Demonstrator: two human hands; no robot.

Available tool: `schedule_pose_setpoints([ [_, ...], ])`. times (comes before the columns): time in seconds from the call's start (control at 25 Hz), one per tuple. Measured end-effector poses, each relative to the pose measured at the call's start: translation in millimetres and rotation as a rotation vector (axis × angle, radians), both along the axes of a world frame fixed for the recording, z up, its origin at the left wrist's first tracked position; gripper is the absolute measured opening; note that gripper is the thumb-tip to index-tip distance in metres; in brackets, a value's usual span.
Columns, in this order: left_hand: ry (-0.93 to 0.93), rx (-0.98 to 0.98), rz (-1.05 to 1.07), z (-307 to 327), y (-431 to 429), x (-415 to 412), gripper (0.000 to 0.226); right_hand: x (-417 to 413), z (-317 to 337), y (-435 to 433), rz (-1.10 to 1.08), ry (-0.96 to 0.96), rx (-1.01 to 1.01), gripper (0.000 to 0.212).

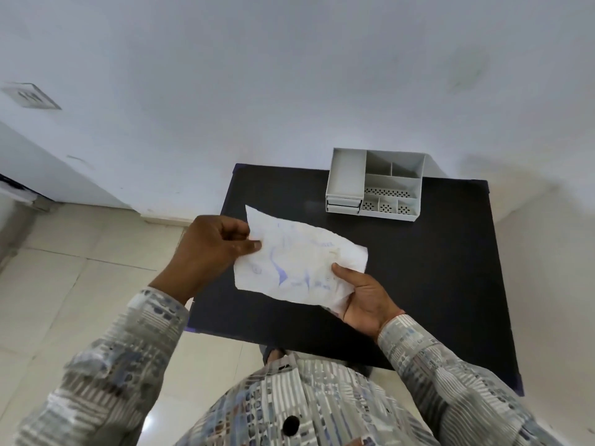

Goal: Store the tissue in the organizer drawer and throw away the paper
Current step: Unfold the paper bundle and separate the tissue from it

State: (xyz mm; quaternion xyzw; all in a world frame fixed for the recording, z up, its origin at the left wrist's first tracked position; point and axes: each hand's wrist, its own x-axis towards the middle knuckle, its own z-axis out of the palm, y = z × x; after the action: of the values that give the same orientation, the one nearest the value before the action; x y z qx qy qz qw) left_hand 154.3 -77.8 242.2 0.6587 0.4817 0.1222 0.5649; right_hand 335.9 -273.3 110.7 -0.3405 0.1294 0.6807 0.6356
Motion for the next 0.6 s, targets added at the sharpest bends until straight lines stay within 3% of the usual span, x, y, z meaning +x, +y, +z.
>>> schedule_pose_setpoints([
  [0.08, 0.032, -0.074, -0.044, -13, 9, -5, 0.022, -9, -7, 12, 0.019, -0.034, 0.003, 0.041],
  [0.16, 0.134, -0.026, -0.122, -33, 18, -11, 0.032, -19, -16, 24, 0.062, -0.082, -0.012, 0.040],
  [0.24, 0.192, 0.028, -0.134, -50, 28, -18, 0.031, -27, -32, 38, 0.066, -0.064, -0.070, 0.035],
  [0.4, 0.134, -0.130, -0.236, -64, 50, -27, 0.027, -40, -61, 62, 0.101, -0.079, -0.174, 0.053],
  [0.6, 0.283, 0.171, -0.304, -92, 84, -34, 0.015, -64, -78, 86, 0.015, -0.102, -0.177, 0.054],
])
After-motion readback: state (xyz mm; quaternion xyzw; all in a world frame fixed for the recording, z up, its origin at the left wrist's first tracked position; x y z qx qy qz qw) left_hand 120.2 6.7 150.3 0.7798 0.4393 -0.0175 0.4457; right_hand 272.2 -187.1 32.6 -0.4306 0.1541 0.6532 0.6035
